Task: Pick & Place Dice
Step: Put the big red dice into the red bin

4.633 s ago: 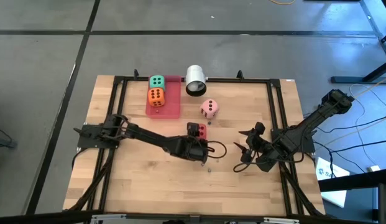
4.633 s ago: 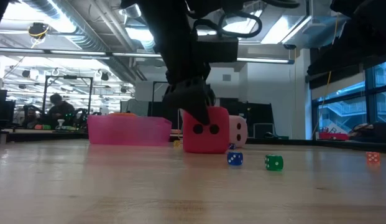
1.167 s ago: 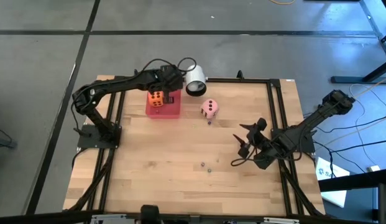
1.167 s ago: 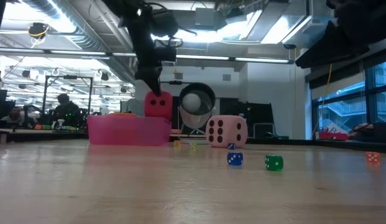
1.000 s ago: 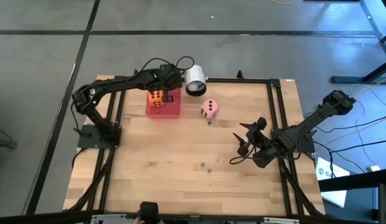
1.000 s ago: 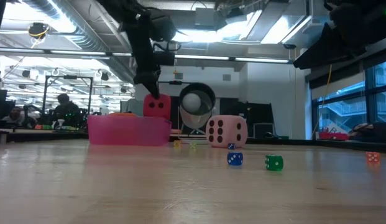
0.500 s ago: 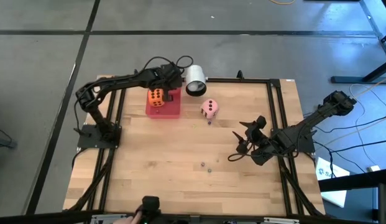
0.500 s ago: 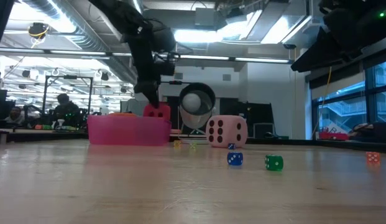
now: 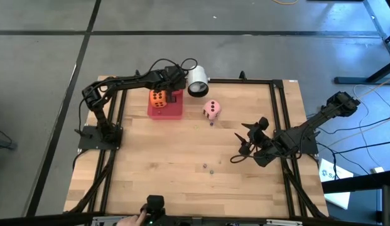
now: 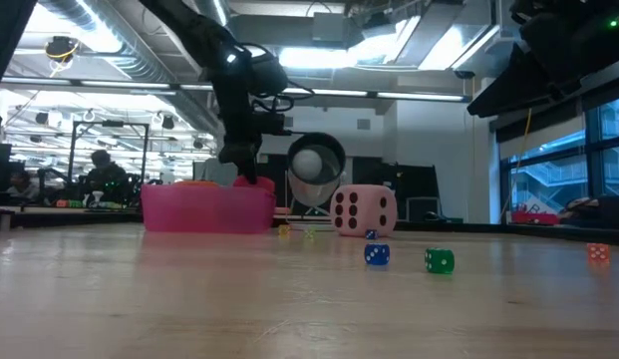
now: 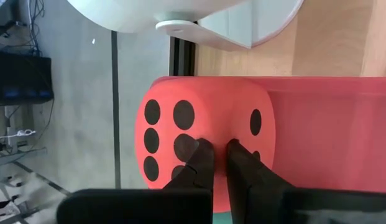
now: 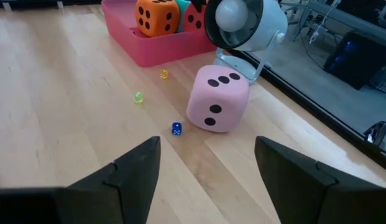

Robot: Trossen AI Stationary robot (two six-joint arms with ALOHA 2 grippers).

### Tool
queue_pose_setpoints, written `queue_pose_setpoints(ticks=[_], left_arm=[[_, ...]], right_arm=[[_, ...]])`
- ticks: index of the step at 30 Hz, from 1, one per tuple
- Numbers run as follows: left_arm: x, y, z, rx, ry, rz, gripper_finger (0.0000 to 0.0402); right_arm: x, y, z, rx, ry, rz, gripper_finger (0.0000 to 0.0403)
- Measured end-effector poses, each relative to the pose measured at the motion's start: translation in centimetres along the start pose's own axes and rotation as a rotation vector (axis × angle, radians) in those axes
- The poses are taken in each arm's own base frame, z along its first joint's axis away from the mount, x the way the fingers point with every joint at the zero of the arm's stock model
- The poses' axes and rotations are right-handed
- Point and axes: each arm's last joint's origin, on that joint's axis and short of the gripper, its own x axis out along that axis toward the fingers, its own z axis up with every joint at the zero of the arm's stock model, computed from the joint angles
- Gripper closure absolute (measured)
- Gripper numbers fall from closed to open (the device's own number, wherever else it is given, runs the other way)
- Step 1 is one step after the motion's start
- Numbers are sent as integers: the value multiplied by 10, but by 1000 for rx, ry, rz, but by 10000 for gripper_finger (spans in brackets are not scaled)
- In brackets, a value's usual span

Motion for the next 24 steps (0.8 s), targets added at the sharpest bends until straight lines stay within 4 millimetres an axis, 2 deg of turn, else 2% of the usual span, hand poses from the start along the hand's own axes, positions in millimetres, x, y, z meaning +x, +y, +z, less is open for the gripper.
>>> queue_pose_setpoints(ticks=[7, 12, 18, 24], left_arm=[[0, 0, 0, -9, 5, 6, 397], [0, 0, 0, -12, 11, 14, 380], [0, 0, 0, -13, 11, 11, 346], [0, -1, -1, -16, 3, -13, 293]], right_arm=[[0, 0, 0, 0, 0, 0, 142], [0, 0, 0, 0, 0, 1, 142], [0, 0, 0, 0, 0, 1, 142], [0, 0, 0, 1, 0, 1, 142]])
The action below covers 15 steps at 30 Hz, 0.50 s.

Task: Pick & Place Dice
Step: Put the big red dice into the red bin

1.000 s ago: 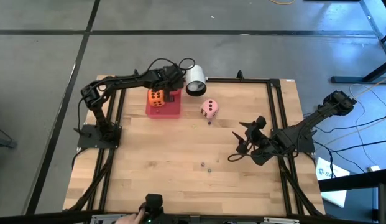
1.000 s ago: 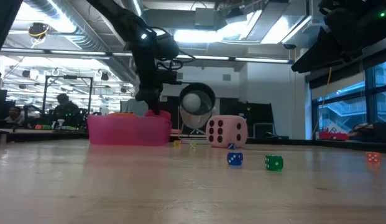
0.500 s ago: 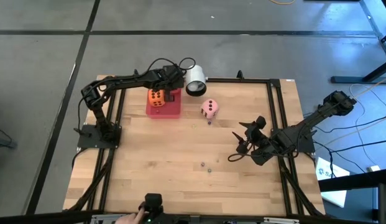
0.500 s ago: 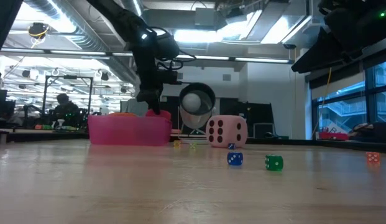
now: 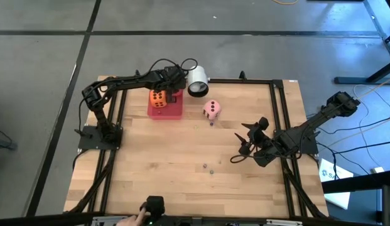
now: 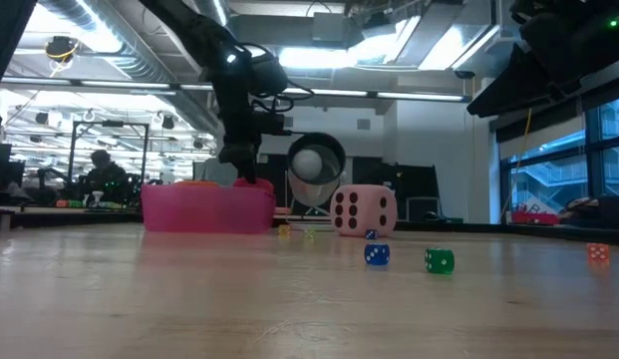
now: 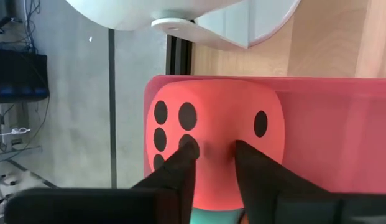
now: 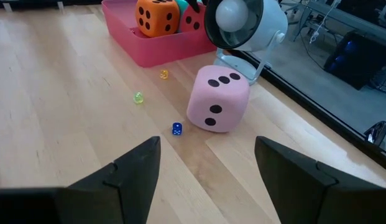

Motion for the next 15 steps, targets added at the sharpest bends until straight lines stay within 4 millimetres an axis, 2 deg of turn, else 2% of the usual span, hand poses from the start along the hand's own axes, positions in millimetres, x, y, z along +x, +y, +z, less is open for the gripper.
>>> queue_pose_setpoints(ticks=[7, 15], left_arm=[[0, 0, 0, -9, 6, 5, 241], [-3, 0, 3, -22, 22, 34, 224]], right_arm=[[0, 0, 0, 0, 0, 0, 142], [0, 0, 0, -1, 0, 0, 142]])
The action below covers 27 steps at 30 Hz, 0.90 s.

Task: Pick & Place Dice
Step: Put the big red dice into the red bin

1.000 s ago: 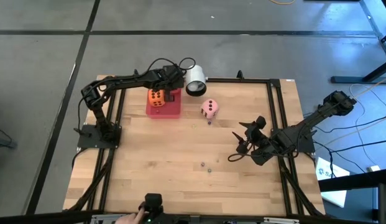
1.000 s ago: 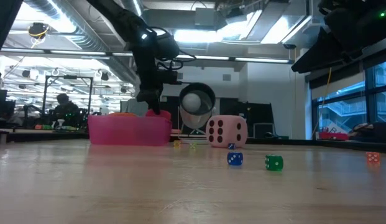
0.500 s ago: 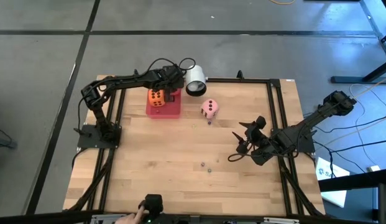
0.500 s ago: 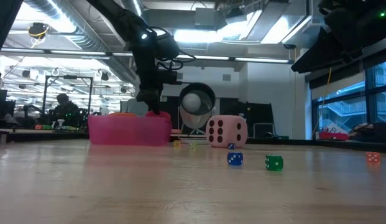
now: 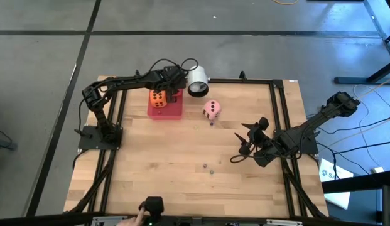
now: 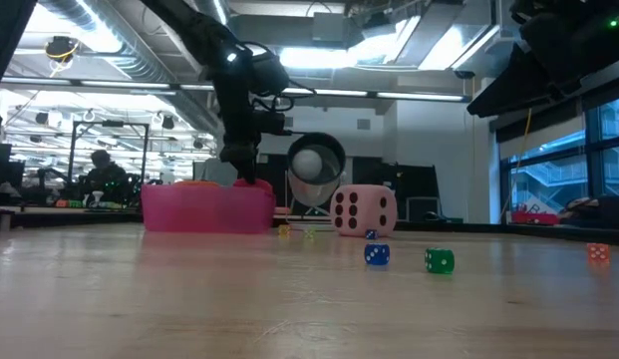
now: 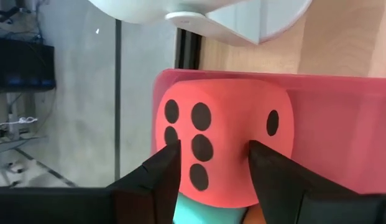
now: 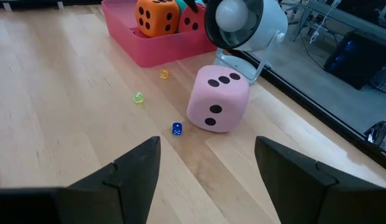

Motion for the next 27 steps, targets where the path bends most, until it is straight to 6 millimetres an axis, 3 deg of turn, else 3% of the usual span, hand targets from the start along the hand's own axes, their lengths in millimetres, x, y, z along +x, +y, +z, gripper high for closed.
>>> queue_pose_setpoints(ticks=[9, 15, 22, 27], left_arm=[[-18, 2, 13, -3, 0, -9, 230], [-32, -7, 9, -12, 87, -122, 238], [-42, -15, 5, -82, 71, -318, 304], [-40, -14, 8, -86, 22, -333, 349]], right_arm=[[0, 0, 0, -1, 0, 0, 142], [0, 0, 0, -5, 1, -1, 142], [0, 0, 0, -12, 0, -1, 142], [0, 0, 0, -8, 0, -1, 142]])
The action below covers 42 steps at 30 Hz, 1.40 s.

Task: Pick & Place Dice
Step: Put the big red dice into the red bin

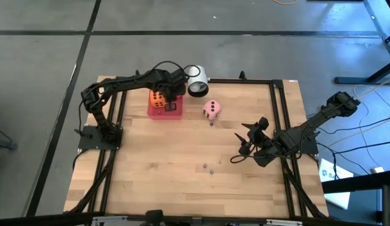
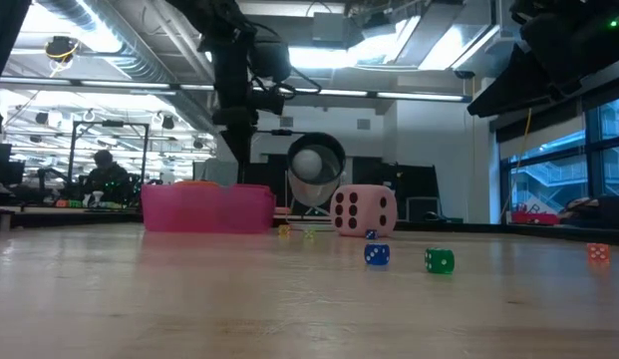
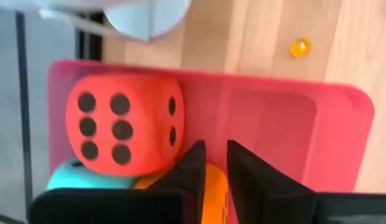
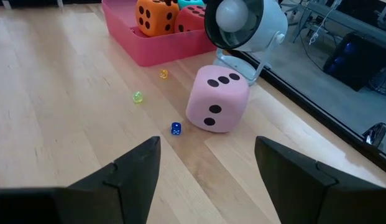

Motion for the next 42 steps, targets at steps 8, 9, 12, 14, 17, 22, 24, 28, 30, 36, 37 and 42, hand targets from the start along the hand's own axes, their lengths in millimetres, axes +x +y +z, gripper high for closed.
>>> queue_pose_setpoints(ticks=[8, 9, 12, 14, 17, 22, 24, 28, 30, 36, 37, 42], left_arm=[[10, 5, -3, 10, -33, 16, 355], [12, 6, -5, 4, -35, 16, 353], [18, 10, -10, -11, -19, 16, 348], [19, 12, -11, -21, -22, 22, 347], [24, 14, -14, -34, -43, 4, 345], [32, 13, -19, -35, -44, -1, 345], [32, 14, -19, -39, -47, 3, 345], [33, 17, -19, -40, -59, 15, 345], [35, 20, -19, -43, -64, 27, 345], [48, 25, -20, -40, -24, 68, 345], [50, 26, -21, -36, -8, 73, 345], [63, 26, -20, -28, 26, 87, 345]], right_arm=[[0, 0, 0, 0, 0, 0, 142], [0, 0, 0, 0, 0, 0, 142], [0, 0, 0, 0, 0, 0, 142], [0, 0, 0, 0, 0, 0, 142], [0, 0, 0, 0, 0, 0, 142], [0, 0, 0, 3, 0, 0, 142], [0, 0, 0, 3, 0, 0, 142], [0, 0, 0, 4, 0, 0, 142], [0, 0, 0, 4, 0, 0, 142], [0, 0, 0, 6, 0, 0, 142], [0, 0, 0, 6, 0, 0, 142], [0, 0, 0, 7, 1, 0, 142]])
